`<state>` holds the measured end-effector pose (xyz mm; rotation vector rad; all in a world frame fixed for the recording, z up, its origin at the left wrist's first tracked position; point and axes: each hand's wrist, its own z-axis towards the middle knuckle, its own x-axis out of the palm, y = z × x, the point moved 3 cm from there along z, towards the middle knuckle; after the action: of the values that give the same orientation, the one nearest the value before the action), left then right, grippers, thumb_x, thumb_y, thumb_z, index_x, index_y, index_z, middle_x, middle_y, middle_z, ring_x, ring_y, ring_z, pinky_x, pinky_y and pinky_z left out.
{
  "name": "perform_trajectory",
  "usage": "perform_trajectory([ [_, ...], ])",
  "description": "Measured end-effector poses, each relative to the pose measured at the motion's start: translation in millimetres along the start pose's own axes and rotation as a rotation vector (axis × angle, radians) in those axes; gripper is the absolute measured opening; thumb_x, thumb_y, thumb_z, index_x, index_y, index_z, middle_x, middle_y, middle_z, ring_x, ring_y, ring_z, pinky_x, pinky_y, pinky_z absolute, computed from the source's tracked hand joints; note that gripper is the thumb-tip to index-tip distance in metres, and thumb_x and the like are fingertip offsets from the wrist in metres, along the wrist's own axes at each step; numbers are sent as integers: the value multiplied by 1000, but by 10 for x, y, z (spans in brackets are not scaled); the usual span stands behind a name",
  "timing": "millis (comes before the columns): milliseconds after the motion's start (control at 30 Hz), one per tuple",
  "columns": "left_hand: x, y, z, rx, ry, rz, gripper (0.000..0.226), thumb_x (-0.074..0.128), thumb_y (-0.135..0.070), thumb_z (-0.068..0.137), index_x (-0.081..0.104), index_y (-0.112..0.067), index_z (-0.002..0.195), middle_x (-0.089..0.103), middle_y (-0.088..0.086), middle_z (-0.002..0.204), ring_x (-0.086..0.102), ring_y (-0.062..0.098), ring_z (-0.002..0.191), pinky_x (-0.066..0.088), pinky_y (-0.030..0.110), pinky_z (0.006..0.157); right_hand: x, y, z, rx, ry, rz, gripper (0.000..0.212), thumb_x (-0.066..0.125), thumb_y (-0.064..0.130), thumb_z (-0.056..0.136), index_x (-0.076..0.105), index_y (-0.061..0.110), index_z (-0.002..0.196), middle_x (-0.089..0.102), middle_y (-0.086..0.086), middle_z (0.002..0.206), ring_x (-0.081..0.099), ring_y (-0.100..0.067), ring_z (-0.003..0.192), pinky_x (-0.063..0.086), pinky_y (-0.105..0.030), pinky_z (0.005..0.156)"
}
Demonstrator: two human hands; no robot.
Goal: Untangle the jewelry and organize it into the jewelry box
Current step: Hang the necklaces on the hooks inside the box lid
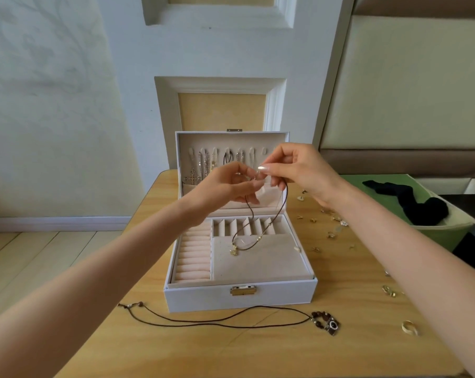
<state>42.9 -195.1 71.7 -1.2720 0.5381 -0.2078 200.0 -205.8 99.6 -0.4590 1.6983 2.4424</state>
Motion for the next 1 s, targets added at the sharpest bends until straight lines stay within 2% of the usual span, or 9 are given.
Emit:
perform_trajectory([
  [100, 8, -44, 49, -47, 34, 126, 15, 56, -20, 92, 61, -7, 86, 56, 0, 68, 61, 8, 62, 52, 19, 67, -35, 50, 51, -22, -38, 7, 6, 64, -3, 83, 62, 2, 85, 65, -11, 72, 55, -7, 51, 47, -19, 49],
  [200, 22, -54, 66, -58, 61, 112, 25, 46, -22, 98, 62, -8, 85, 50, 1, 67, 56, 11, 63, 50, 24, 70, -85, 32, 88, -11, -77, -8, 12, 60, -4, 86, 66, 6, 91, 66, -7, 74, 57, -8, 55, 48, -19, 52],
  [300, 38, -36, 82, -15, 47, 114, 18, 48, -21, 97, 60, -8, 97, 53, 4, 75, 56, 15, 69, 52, 35, 78, -133, 22, 100, 0, -94, 62, 14, 58, -3, 88, 66, 8, 92, 65, -8, 78, 59, -11, 59, 51, -21, 56],
  [367, 89, -11, 109, 2, 78, 146, 24, 51, -19, 95, 55, -6, 114, 52, 4, 76, 56, 16, 70, 53, 37, 79, -119, 50, 110, -5, -62, 129, 15, 56, -4, 88, 65, 5, 96, 63, -9, 80, 59, -13, 62, 51, -21, 58],
  [467, 180, -11, 160, 22, 142, 177, 29, 52, -19, 95, 57, -4, 119, 49, 0, 70, 51, 13, 66, 52, 31, 71, -63, 140, 139, -34, -29, 176, 14, 56, -4, 88, 63, 3, 98, 63, -9, 79, 60, -13, 62, 51, -22, 58],
  [567, 219, -14, 200, 38, 196, 215, 24, 47, -16, 97, 64, 1, 99, 46, 0, 66, 45, 9, 61, 43, 19, 62, -75, 256, 181, -73, -56, 215, 13, 57, -4, 88, 63, 2, 98, 63, -8, 77, 60, -12, 60, 51, -22, 56],
  [667, 216, 49, 169, 34, 248, 212, 23, 42, -13, 98, 60, -4, 86, 48, 5, 71, 47, 5, 58, 42, 15, 59, -168, 344, 218, -99, -107, 249, 13, 57, -3, 88, 63, 5, 95, 62, -7, 75, 58, -12, 58, 49, -22, 54],
  [867, 169, 192, 61, -19, 344, 192, 17, 52, -14, 93, 60, 1, 95, 55, 1, 70, 50, 5, 57, 42, 14, 56, -289, 266, 230, -50, -135, 240, 14, 56, 1, 89, 65, 5, 99, 57, -3, 70, 53, -12, 57, 45, -22, 52],
  [1000, 171, 253, 45, -77, 382, 202, 22, 53, -15, 94, 63, 3, 101, 61, -10, 61, 54, 2, 55, 42, 13, 53, -271, 219, 234, 11, -132, 370, 13, 56, 1, 88, 65, 9, 94, 57, -1, 69, 51, -10, 54, 43, -20, 48],
])
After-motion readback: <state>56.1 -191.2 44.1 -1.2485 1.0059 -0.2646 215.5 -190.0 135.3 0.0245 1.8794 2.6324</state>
